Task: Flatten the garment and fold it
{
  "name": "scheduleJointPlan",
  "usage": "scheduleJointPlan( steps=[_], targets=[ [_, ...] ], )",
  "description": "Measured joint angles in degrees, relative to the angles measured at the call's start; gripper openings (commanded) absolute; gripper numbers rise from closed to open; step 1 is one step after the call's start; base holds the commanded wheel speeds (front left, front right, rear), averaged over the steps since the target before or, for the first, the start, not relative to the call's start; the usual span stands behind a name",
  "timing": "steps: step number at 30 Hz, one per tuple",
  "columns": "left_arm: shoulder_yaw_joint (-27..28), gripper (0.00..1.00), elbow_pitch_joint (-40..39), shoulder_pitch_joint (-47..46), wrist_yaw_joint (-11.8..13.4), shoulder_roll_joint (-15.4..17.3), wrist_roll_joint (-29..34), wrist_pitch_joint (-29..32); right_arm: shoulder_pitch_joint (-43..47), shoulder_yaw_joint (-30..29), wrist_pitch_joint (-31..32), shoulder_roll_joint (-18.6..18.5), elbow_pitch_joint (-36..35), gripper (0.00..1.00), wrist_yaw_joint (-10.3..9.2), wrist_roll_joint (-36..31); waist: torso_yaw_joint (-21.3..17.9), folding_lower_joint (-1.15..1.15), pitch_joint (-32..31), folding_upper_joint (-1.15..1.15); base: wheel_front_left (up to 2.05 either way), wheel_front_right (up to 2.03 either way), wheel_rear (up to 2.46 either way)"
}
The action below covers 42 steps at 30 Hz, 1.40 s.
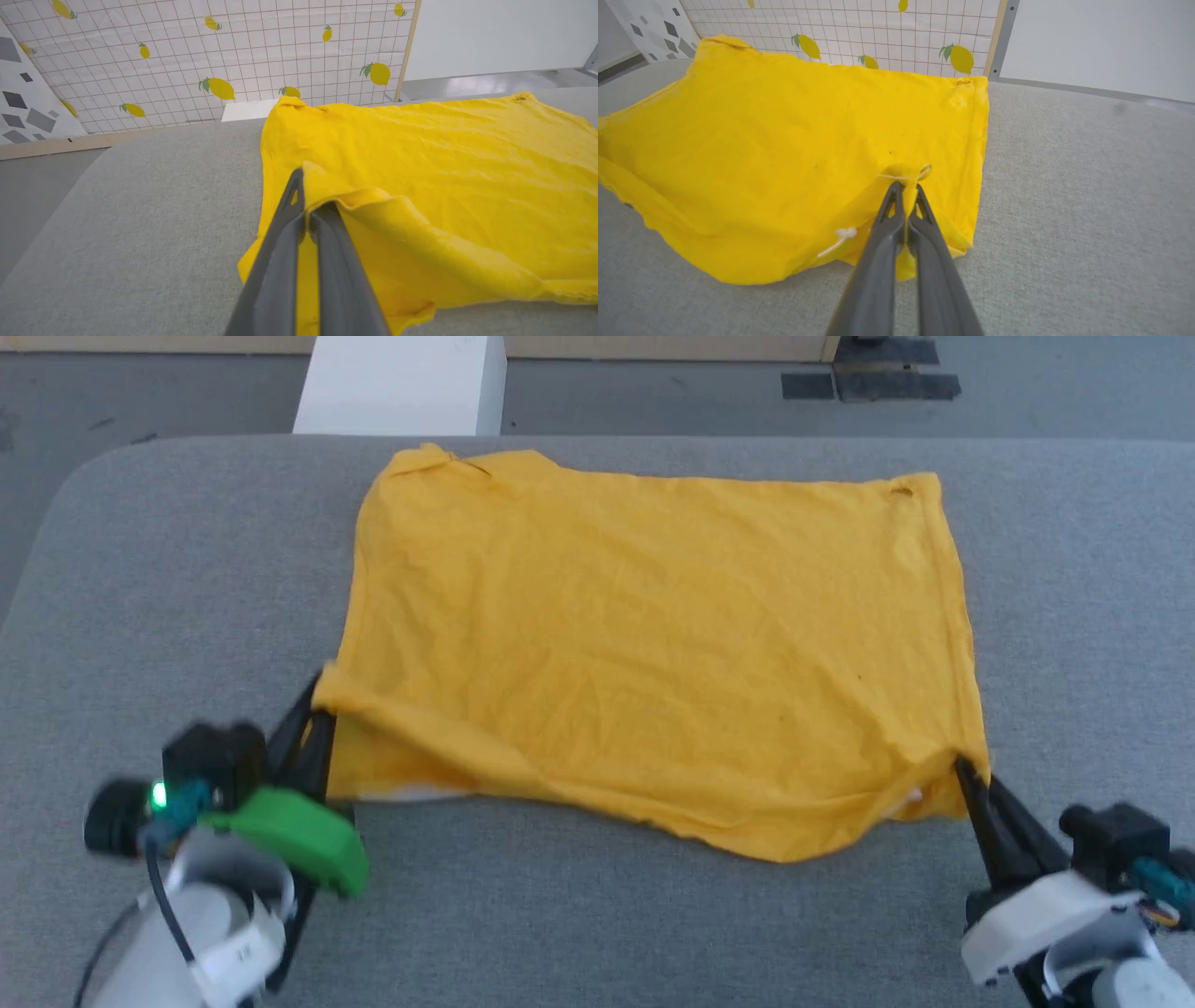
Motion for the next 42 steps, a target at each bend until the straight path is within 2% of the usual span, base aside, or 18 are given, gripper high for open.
scheduleJointPlan(
  steps=[7, 11, 13, 18, 24, 29, 32, 33, 34, 35, 36, 37, 42],
  targets=[
    [-1.2, 0.0, 4.0, -13.5, -3.5, 1.7, 1.1, 3.6, -7.9, 1.6, 2.5, -2.5, 0.8, 0.0, 0.0, 0.4, -0.7, 0.0, 3.2, 0.0, 0.0, 0.0, 0.0],
    [-1.7, 0.0, 6.7, -19.8, -4.7, 2.3, 1.2, 6.1, -13.4, 2.3, 3.8, -4.3, 3.4, 0.0, 0.0, 1.8, -1.4, 0.0, 5.8, 0.0, 0.0, 0.0, 0.0],
    [-1.8, 0.0, 10.3, -25.0, -5.8, 2.9, 1.2, 9.2, -18.7, 3.1, 5.6, -5.5, 6.1, 0.0, 0.0, 2.5, -2.1, 0.0, 8.5, 0.0, 0.0, 0.0, 0.0],
    [-1.7, 0.0, 15.1, -29.0, -6.5, 3.9, 0.9, 13.7, -24.1, 4.2, 9.2, -6.1, 9.1, 0.0, 0.0, 3.6, -2.9, 0.0, 11.9, 0.0, 0.0, 0.0, 0.0],
    [-2.5, 0.0, 21.6, -30.0, -7.1, 4.8, -1.5, 24.5, -28.6, 4.7, 17.2, -6.0, 13.1, 0.0, 0.0, 6.1, -3.9, 0.01, 15.2, 0.0, 0.0, 0.0, 0.0],
    [-1.5, 0.0, 22.2, -30.7, -7.5, 5.3, -6.5, 32.4, -32.2, 5.3, 24.7, -6.0, 13.9, 0.0, 0.02, 8.4, -4.7, 0.0, 16.4, 0.0, 0.0, 0.0, 0.0],
    [-0.5, 0.0, 21.9, -30.6, -7.0, 5.2, -8.1, 33.6, -32.8, 5.0, 28.3, -6.0, 13.5, 0.0, 0.02, 9.5, -4.7, 0.0, 16.1, 0.0, 0.0, 0.0, 0.0],
    [-0.2, 0.61, 21.7, -30.3, -6.5, 5.0, -8.2, 32.9, -32.8, 4.6, 29.1, -5.9, 13.3, 0.0, 0.03, 9.7, -4.7, 0.0, 15.9, 0.0, 0.0, 0.0, 0.0],
    [0.2, 1.0, 21.4, -30.1, -6.1, 4.7, -8.2, 31.7, -32.7, 4.2, 29.5, -5.7, 13.2, 0.21, 0.02, 9.7, -4.6, 0.0, 15.6, 0.0, 0.0, 0.0, 0.0],
    [0.6, 1.0, 21.2, -29.5, -5.6, 4.3, -8.1, 29.9, -32.4, 3.7, 29.9, -5.5, 12.8, 0.46, 0.02, 9.7, -4.5, 0.01, 15.3, 0.0, 0.0, 0.0, 0.0],
    [0.8, 1.0, 20.8, -28.5, -5.2, 4.0, -8.1, 27.9, -31.7, 3.2, 30.3, -5.2, 12.4, 0.88, 0.02, 9.7, -4.4, 0.01, 14.9, 0.0, 0.0, 0.0, 0.0],
    [1.3, 1.0, 20.4, -27.4, -4.6, 3.6, -8.0, 25.4, -30.8, 2.7, 30.5, -4.8, 11.7, 1.0, 0.01, 9.8, -4.4, 0.01, 14.5, 0.0, 0.0, 0.0, 0.0],
    [3.6, 1.0, 17.2, -22.2, -1.8, 2.2, -6.1, 10.3, -24.7, 0.3, 27.7, -3.1, 7.3, 1.0, -0.01, 9.9, -4.0, 0.01, 11.7, 0.0, 0.0, 0.0, 0.0]
  ],
)
